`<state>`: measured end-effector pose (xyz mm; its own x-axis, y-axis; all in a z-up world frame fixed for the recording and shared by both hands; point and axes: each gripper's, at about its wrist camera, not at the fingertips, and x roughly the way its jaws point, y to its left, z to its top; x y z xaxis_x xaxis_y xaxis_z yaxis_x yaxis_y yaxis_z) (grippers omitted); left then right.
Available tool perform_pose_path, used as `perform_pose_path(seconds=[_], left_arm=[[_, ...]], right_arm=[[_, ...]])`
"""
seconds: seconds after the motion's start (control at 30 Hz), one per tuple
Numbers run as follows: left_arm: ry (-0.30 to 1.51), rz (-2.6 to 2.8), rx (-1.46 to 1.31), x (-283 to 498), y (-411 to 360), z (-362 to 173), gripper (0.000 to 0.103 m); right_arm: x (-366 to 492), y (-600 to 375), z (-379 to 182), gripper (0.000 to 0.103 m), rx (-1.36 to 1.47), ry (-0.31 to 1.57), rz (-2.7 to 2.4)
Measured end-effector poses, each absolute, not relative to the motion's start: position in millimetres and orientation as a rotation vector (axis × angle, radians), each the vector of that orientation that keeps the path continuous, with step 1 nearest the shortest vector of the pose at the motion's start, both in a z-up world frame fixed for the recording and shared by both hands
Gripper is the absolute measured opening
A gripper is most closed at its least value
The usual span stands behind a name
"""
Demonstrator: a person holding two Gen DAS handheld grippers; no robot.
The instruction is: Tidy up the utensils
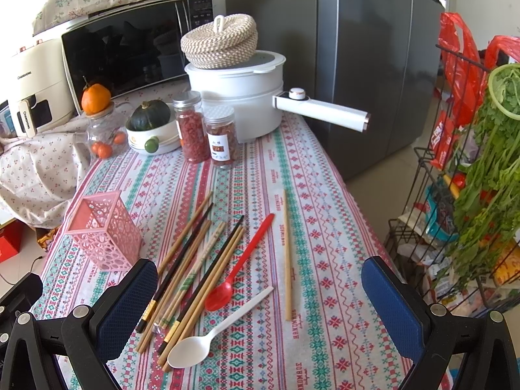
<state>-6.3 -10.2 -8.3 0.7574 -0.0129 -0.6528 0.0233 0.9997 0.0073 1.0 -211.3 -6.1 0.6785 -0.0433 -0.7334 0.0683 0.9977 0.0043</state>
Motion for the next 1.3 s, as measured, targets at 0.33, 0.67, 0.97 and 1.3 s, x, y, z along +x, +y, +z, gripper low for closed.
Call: perform_pose_path(seconds=[0.33, 0.67, 0.97, 1.3], left_arm=[[0.707, -0.015, 0.021, -6.5, -10.6, -8.5, 0.103], [0.709, -0.044, 0.034, -5.3, -11.0, -6.4, 0.103], [0.786, -0.197, 0.041, 25.2, -23.4, 6.3, 0.103], [0.977, -0.270, 0.055, 95.8, -54.2, -1.5, 0.102]], right_arm=[[1.3, -213.0, -7.4, 0.103, 0.030, 0.823, -0.062], [2.8, -210.6, -8.6, 0.103, 0.027, 0.838, -0.058], [15.9, -223.0, 2.5, 0.103, 0.057, 0.872, -0.073], [62.1, -247.7, -0.5, 0.103, 0.095, 0.969, -0.070]])
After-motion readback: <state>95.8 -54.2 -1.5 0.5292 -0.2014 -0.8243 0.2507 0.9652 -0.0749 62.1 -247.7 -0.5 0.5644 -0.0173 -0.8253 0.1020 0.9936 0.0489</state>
